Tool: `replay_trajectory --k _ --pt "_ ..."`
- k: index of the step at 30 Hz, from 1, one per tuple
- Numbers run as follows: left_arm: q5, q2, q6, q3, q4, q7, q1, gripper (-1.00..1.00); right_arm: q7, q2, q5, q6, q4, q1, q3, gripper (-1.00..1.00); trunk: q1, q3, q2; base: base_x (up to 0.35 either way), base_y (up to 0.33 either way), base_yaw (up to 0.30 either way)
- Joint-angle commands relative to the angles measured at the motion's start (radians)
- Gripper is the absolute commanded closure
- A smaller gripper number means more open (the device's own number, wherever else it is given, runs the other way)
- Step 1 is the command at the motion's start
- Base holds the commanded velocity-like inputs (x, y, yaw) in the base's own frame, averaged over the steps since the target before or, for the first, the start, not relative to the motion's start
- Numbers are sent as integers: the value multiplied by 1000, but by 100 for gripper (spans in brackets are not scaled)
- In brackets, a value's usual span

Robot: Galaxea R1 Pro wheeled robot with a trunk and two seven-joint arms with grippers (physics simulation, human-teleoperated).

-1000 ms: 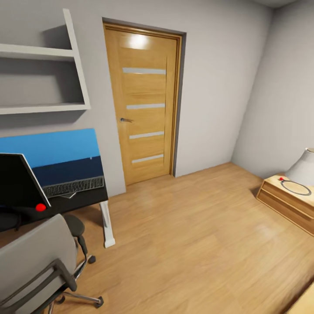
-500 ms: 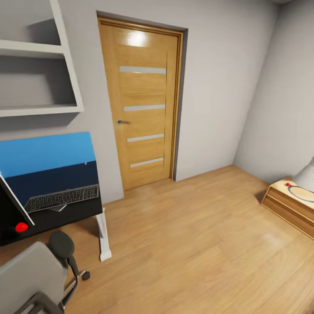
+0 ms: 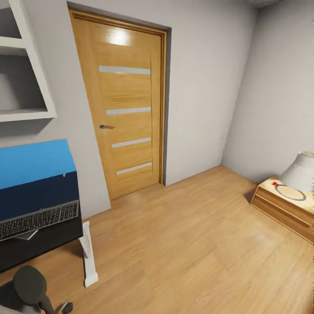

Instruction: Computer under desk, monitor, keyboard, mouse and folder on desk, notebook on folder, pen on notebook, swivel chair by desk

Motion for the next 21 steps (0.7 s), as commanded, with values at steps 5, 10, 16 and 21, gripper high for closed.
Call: replay_trajectory --k 5,10,16,21 --pt "7 0 -3 0 0 0 0 -100 -2 0 2 -3 1 -1 -1 -100 1 2 -1 319 91 -232" --pt "7 0 -3 0 0 0 0 -100 -2 0 2 -3 1 -1 -1 -100 1 5 -1 321 14 -240" --pt "7 0 -3 0 0 0 0 -100 -2 0 2 -3 1 -1 -1 -100 1 8 -1 321 2 -241" --pt "6 0 -3 0 0 0 0 -100 -2 0 2 -3 1 -1 -1 -100 1 10 -1 321 0 -162"
